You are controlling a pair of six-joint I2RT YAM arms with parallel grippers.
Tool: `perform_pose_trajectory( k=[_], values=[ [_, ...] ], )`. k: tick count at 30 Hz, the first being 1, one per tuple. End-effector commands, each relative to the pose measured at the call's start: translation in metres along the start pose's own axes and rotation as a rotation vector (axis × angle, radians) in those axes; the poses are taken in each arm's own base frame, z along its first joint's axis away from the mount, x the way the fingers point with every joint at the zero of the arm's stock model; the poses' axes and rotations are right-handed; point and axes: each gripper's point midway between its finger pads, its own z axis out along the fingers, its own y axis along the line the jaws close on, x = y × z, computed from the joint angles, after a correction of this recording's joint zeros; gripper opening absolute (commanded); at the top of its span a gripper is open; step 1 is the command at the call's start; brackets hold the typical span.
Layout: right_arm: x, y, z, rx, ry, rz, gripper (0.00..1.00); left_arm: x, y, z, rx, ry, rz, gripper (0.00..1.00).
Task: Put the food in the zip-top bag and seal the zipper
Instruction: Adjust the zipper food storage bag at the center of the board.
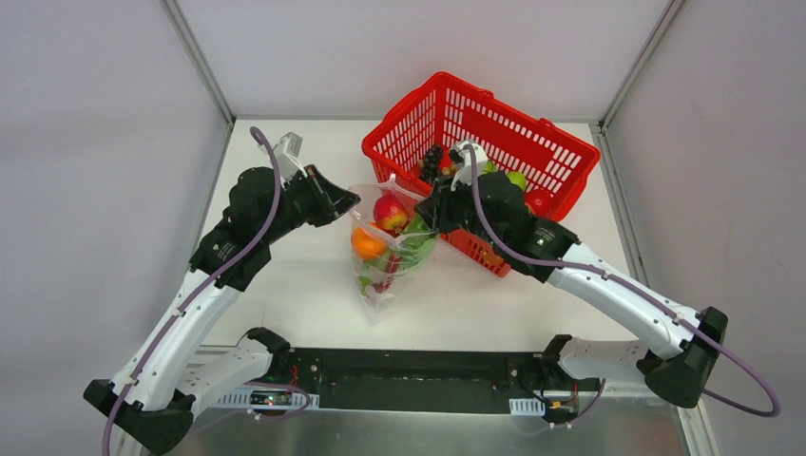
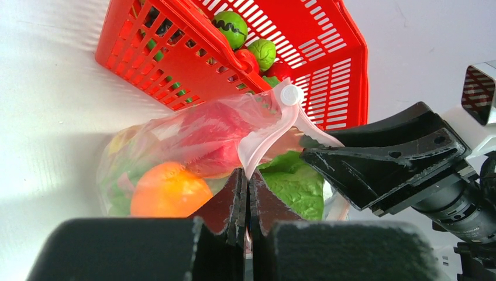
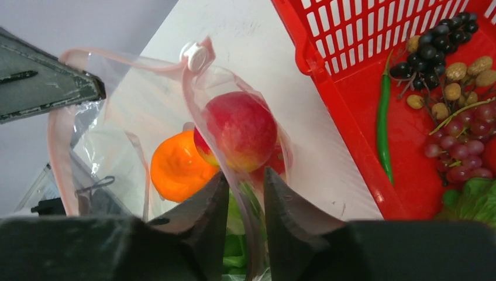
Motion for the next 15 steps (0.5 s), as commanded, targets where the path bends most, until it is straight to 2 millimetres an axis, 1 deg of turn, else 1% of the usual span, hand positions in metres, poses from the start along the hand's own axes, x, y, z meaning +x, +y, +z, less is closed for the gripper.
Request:
perform_pose_trajectory(
  k=[1,2,3,5,6,7,8,9,10,11,12,13,14,15],
  values=[
    [-0.028,0.020,-0.011,-0.091,-0.059,-0.032,0.16,-0.011,-0.006,-0.002,0.023,-0.034,0.035,0.00],
    [-0.032,0.023,-0.012,-0.105,-0.078,-0.032,0.06,-0.011,-0.005,-0.002,0.019,-0.032,0.044,0.00],
    [-0.038,0.026,-0.013,-0.122,-0.103,-0.028,0.01,-0.011,-0.004,-0.002,0.014,-0.029,0.066,0.00],
    [-0.050,0.037,-0.015,-0.174,-0.151,-0.026,0.00,-0.017,0.001,-0.009,-0.036,-0.011,0.178,0.00],
    [-0.057,0.045,-0.017,-0.210,-0.175,-0.024,0.00,-0.020,0.011,-0.013,-0.107,0.005,0.229,0.00],
    [-0.063,0.056,-0.020,-0.268,-0.187,-0.026,0.00,-0.027,0.015,-0.018,-0.158,0.005,0.265,0.00],
    [-0.070,0.068,-0.023,-0.329,-0.207,-0.021,0.00,-0.031,0.013,-0.021,-0.165,0.016,0.295,0.00],
    [-0.074,0.080,-0.025,-0.393,-0.223,-0.020,0.00,-0.029,0.005,-0.020,-0.128,0.046,0.316,0.00],
    [-0.079,0.094,-0.028,-0.470,-0.247,-0.022,0.00,-0.025,-0.006,-0.019,-0.074,0.078,0.323,0.00],
    [-0.080,0.099,-0.026,-0.505,-0.258,-0.017,0.00,-0.018,-0.018,-0.017,-0.002,0.118,0.319,0.00],
    [-0.080,0.100,-0.019,-0.502,-0.259,-0.003,0.00,-0.012,-0.031,-0.016,0.068,0.151,0.307,0.00],
    [-0.079,0.095,-0.007,-0.468,-0.253,0.017,0.00,-0.007,-0.039,-0.016,0.118,0.171,0.289,0.00],
    [-0.078,0.087,0.006,-0.418,-0.242,0.040,0.00,-0.002,-0.043,-0.014,0.147,0.188,0.265,0.01],
    [-0.073,0.076,0.022,-0.360,-0.213,0.061,0.00,0.001,-0.042,-0.012,0.153,0.193,0.243,0.01]
  ],
)
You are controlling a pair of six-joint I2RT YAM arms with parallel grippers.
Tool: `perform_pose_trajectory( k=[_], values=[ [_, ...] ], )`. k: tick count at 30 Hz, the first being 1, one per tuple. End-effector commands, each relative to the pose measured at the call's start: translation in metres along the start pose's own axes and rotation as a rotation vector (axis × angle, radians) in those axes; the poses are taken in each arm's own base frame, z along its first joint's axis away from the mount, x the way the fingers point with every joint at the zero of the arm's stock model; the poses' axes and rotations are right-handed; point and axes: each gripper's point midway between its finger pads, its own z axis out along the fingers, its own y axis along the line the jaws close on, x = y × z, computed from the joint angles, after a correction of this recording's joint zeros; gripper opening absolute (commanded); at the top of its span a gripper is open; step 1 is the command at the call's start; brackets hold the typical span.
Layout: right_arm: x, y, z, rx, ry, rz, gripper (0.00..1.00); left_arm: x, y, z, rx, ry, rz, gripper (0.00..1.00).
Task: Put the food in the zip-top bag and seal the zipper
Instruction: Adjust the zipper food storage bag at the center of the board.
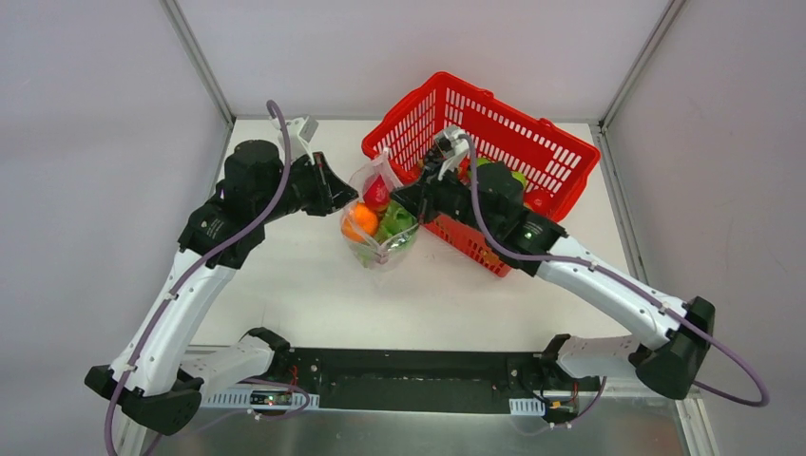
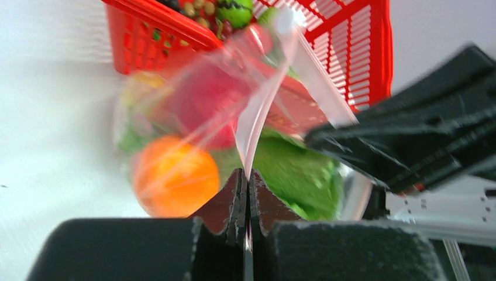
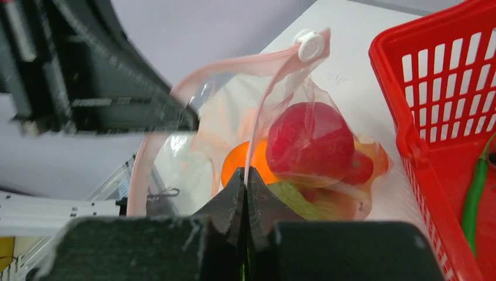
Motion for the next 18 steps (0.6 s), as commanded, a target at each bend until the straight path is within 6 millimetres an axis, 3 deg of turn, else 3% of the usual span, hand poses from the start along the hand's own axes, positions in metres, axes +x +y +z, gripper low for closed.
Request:
perform_pose_trajectory(
  k=[1,3,5,7,11,15,18],
  values=[
    [-0.031,-0.008,0.036,0.004,-0.080,0.080,0.00,0.013,-0.024,0.004,0.158,0.067,-0.015,0.02],
    [-0.019,-0.038,0.051,0.084,0.007,0.187,0.00,0.018,-0.015,0.010,0.115,0.078,-0.044,0.01],
    [-0.023,-0.048,0.053,0.050,0.034,0.257,0.00,0.021,0.001,0.009,0.016,0.097,-0.047,0.00],
    [-0.030,-0.031,0.047,-0.081,0.017,0.262,0.00,0.017,0.004,-0.002,-0.018,0.085,-0.038,0.00],
    [-0.052,0.007,0.027,-0.284,-0.054,0.177,0.00,-0.009,-0.019,-0.015,0.116,-0.106,-0.047,0.01],
    [-0.041,-0.014,0.042,-0.204,0.001,0.206,0.00,-0.005,-0.011,-0.006,0.091,-0.106,-0.094,0.01],
    [-0.033,-0.010,0.043,-0.259,0.030,0.219,0.00,0.002,-0.012,0.003,0.105,-0.067,-0.110,0.06]
  ],
)
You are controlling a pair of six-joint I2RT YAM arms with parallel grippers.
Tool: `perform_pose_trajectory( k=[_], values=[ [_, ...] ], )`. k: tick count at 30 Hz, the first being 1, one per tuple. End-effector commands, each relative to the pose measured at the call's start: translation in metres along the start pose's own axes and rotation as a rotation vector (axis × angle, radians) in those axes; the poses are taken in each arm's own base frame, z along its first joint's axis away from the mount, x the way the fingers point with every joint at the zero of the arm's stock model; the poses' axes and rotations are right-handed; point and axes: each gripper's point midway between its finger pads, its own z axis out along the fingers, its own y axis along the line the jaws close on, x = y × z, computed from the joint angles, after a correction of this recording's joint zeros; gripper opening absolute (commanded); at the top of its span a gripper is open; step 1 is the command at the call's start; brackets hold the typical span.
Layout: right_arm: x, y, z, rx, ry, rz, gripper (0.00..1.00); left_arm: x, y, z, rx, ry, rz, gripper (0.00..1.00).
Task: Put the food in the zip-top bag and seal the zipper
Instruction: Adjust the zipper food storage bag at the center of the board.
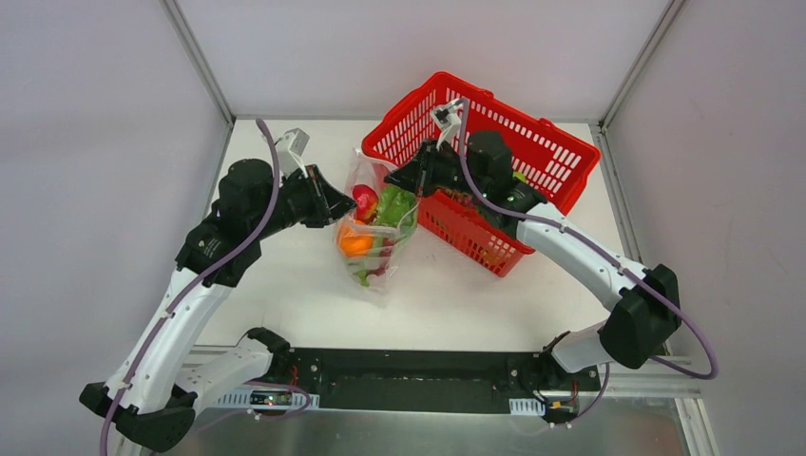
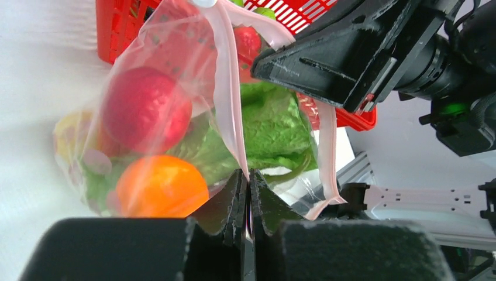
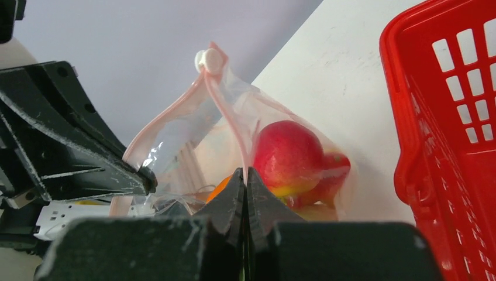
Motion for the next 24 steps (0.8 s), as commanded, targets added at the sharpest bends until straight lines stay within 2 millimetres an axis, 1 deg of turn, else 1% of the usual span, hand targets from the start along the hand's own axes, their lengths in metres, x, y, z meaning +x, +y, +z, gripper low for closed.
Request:
perform_pose_trajectory(
  k=[1,4,5,7,12,15,18,22,24],
  values=[
    [-0.020,0.038,-0.005,-0.172,-0.033,-0.023,0.00,-0.017,-0.015,0.016,0.080,-0.058,-0.041,0.12],
    [-0.016,0.035,-0.003,-0.176,-0.028,-0.028,0.00,-0.016,-0.022,0.021,0.127,-0.048,-0.035,0.35],
    [-0.014,0.032,-0.003,-0.169,-0.022,-0.036,0.00,-0.016,-0.021,0.020,0.126,-0.047,-0.024,0.41],
    [-0.011,0.028,-0.003,-0.152,-0.013,-0.055,0.00,-0.018,-0.021,0.017,0.115,-0.048,0.010,0.51],
    [-0.004,0.015,-0.008,-0.125,0.001,-0.084,0.00,-0.023,-0.004,0.003,0.023,-0.088,0.100,0.74],
    [-0.002,0.007,-0.014,-0.102,0.004,-0.098,0.00,-0.029,0.003,-0.009,-0.023,-0.124,0.149,0.82],
    [-0.004,0.008,-0.022,-0.126,0.007,-0.122,0.00,-0.035,0.009,-0.022,-0.066,-0.160,0.197,0.89],
    [-0.005,0.028,-0.038,-0.240,0.046,-0.151,0.00,-0.045,0.021,-0.038,-0.140,-0.216,0.238,0.98],
    [-0.007,0.042,-0.050,-0.322,0.061,-0.173,0.00,-0.048,0.023,-0.042,-0.154,-0.233,0.261,0.99]
  ],
)
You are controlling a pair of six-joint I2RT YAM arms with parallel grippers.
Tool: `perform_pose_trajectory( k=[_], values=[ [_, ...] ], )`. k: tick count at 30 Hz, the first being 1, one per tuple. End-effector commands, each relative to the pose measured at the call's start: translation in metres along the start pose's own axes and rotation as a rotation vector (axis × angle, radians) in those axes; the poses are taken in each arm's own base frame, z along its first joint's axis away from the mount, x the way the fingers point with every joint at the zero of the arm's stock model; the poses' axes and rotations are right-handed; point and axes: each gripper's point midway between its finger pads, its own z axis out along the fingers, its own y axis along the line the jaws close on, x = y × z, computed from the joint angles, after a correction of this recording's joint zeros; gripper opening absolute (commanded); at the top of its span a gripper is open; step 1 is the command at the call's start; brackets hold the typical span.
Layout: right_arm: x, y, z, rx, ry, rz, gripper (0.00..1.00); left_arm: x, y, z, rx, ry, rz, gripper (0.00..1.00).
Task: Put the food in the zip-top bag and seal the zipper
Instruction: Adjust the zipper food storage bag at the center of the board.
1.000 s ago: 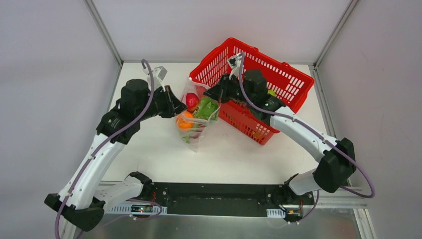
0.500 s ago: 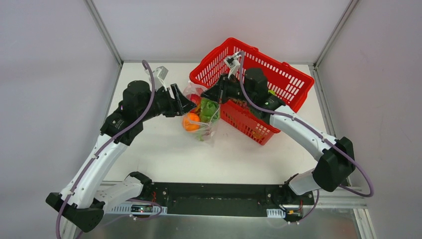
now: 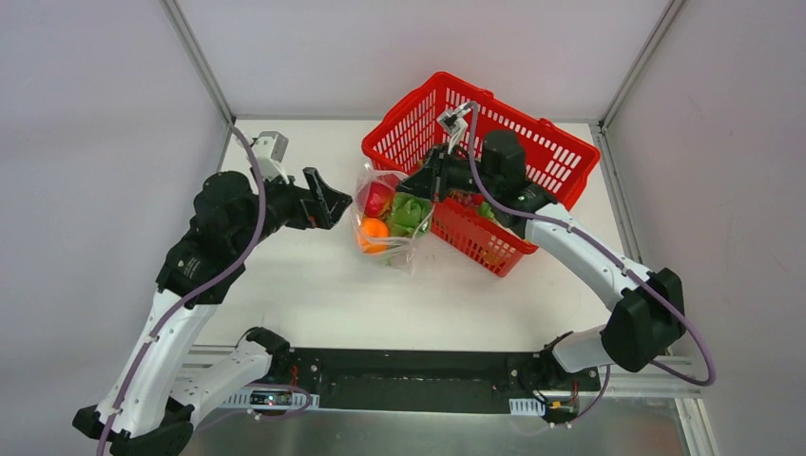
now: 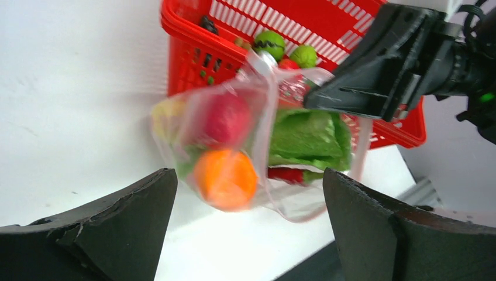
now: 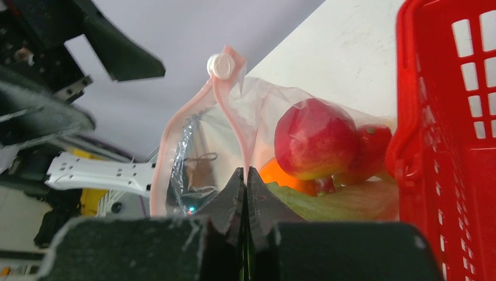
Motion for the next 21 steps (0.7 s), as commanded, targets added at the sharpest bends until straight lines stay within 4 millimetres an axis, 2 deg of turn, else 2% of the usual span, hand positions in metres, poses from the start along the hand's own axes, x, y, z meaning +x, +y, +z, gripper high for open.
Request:
perform_pose_trajectory(
  k=[1,5,7,10,13,16,18,21],
  values=[
    [-0.021,0.062,-0.033,-0.260,-0.008,-0.147,0.00,-0.024,0.013,-0.017,-0.077,-0.090,0.094,0.99],
    [-0.018,0.092,-0.061,-0.439,0.058,-0.195,0.00,-0.020,0.018,-0.016,-0.080,-0.081,0.134,0.99],
    [-0.014,0.096,-0.071,-0.488,0.091,-0.223,0.00,-0.016,0.019,-0.014,-0.076,-0.080,0.145,0.99],
    [-0.010,0.079,-0.074,-0.481,0.110,-0.214,0.00,-0.007,0.002,-0.007,0.060,-0.078,0.194,0.98],
    [-0.020,0.054,-0.067,-0.416,0.103,-0.118,0.00,0.007,-0.023,-0.001,0.235,-0.038,0.228,0.96],
    [-0.022,0.030,-0.062,-0.369,0.097,-0.075,0.00,0.021,-0.043,0.007,0.389,-0.020,0.246,0.95],
    [-0.018,0.015,-0.056,-0.355,0.108,-0.054,0.00,0.029,-0.049,0.014,0.461,-0.027,0.249,0.95],
    [-0.014,0.000,-0.049,-0.347,0.137,-0.004,0.00,0.040,-0.040,0.031,0.458,-0.046,0.260,0.93]
  ],
)
